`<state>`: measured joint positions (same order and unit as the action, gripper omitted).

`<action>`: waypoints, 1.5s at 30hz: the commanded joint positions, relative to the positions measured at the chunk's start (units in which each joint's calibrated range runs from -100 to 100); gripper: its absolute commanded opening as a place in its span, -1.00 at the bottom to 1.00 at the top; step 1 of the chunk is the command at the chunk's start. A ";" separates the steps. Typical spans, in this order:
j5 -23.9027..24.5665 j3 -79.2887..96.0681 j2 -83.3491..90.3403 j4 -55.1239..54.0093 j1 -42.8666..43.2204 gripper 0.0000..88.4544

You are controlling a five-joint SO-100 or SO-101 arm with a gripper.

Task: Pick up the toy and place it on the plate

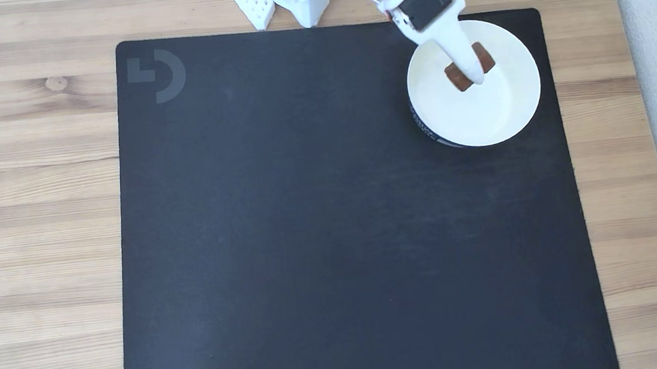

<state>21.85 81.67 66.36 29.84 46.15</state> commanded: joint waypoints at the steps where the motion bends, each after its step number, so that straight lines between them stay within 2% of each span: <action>1: 1.63 6.52 2.38 -2.83 0.23 -0.95; 19: 1.69 7.78 1.96 -2.16 0.23 -0.94; 20: 1.69 7.78 1.96 -2.16 0.23 -0.92; 23: 1.48 7.87 1.88 -2.07 0.23 -0.58; 25: 1.32 7.87 1.88 -2.07 0.32 -0.48; 33: 1.63 7.96 1.79 -1.99 0.23 -0.51; 39: 1.58 6.16 2.63 -2.41 -1.11 -0.92; 45: 1.06 -1.32 2.96 -1.99 -9.39 -0.95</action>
<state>23.09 86.30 68.28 28.16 41.74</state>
